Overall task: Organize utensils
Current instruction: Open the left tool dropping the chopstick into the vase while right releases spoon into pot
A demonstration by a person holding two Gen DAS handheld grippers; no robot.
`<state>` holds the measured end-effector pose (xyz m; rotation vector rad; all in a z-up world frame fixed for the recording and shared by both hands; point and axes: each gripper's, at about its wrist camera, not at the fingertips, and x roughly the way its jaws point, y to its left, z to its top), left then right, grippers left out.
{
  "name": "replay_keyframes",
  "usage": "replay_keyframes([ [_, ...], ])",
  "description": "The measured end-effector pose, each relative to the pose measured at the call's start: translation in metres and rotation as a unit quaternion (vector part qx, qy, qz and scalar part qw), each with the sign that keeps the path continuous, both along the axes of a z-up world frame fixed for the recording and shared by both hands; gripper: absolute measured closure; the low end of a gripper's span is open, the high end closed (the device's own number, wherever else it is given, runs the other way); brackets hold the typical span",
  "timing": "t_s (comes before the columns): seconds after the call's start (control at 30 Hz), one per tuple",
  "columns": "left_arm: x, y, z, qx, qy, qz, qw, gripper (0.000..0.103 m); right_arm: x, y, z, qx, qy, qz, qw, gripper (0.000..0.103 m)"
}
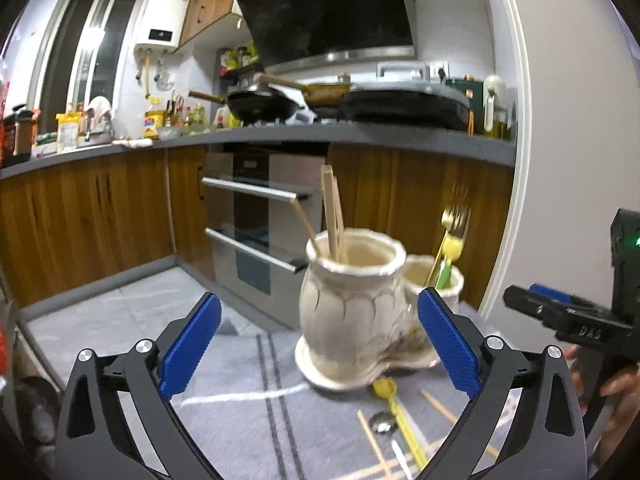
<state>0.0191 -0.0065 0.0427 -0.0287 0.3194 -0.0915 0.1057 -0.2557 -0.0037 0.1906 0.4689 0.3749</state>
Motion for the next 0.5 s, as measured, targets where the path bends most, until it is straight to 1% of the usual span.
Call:
replay_keyframes([
  [0.1, -0.003, -0.001, -0.011, 0.014, 0.028, -0.001, 0.9995, 0.005, -0.008, 0.003, -0.009, -0.024, 0.012, 0.006, 1.000, 0.005],
  [0.3, -0.013, 0.001, -0.031, 0.027, 0.074, 0.000, 0.9969, 0.005, -0.020, 0.019, -0.020, -0.060, 0.032, 0.037, 0.997, 0.005],
  [0.4, -0.017, 0.005, -0.039, 0.028, 0.094, 0.005, 0.9952, 0.005, -0.025, 0.031, -0.026, -0.081, 0.042, 0.056, 0.994, 0.005],
  [0.5, -0.020, 0.010, -0.049, 0.019, 0.122, 0.003, 0.9923, 0.005, -0.028, 0.041, -0.031, -0.102, 0.051, 0.068, 0.991, 0.005],
])
